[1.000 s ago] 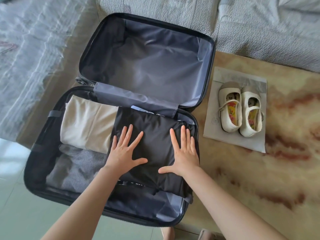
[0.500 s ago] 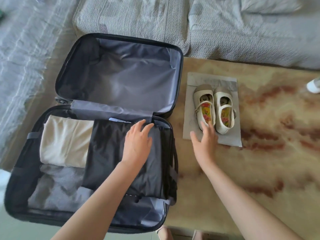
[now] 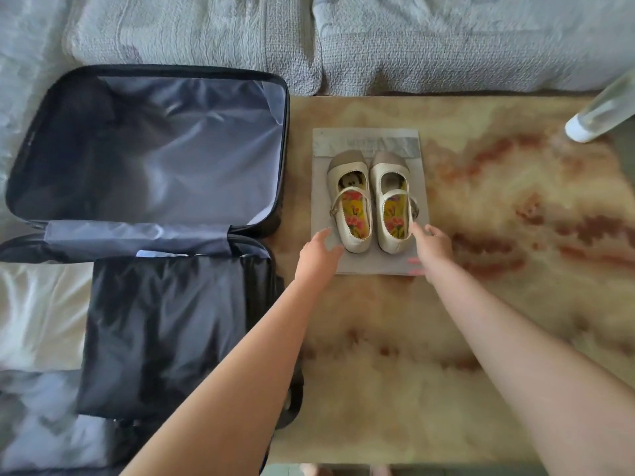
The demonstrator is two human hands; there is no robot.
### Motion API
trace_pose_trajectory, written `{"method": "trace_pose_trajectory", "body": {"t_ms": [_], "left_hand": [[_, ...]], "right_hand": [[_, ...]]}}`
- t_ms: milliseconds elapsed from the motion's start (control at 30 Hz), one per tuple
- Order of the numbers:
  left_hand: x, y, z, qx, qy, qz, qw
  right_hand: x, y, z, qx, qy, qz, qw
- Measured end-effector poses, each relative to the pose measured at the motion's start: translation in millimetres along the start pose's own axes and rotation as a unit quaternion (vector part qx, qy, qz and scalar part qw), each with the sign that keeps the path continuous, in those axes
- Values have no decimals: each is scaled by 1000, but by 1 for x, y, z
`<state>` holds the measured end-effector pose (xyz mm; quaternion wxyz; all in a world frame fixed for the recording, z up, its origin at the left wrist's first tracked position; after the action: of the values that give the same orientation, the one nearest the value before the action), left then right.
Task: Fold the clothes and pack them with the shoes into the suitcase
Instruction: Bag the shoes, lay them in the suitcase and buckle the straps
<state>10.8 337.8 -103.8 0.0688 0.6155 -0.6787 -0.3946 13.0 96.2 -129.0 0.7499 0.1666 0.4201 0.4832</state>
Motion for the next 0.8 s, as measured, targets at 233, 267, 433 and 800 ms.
{"method": "trace_pose_trajectory", "body": {"t_ms": [233, 267, 433, 800], "left_hand": [[26, -31, 7, -128, 173, -21, 976], [27, -34, 8, -130, 170, -25, 976], [36, -50, 15, -146, 178, -30, 973], [45, -55, 20, -146, 300, -50, 941]], "right_hand": [[16, -18, 2, 9, 23, 12, 1000], [17, -19, 1, 9, 25, 9, 1000], [19, -33, -7, 17, 11, 2, 1000], [21, -25, -15, 30, -134, 28, 990]]}}
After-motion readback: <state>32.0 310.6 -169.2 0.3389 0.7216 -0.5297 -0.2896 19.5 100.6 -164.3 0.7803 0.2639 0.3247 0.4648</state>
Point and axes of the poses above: each hand's wrist, its own y-axis away from the middle knuckle, its own x-axis out of the palm, z = x × y, the point moved 10 cm from there along -y, towards the middle knuckle, and after that the axes turned 4 degrees about y, right-handed, at the moved point
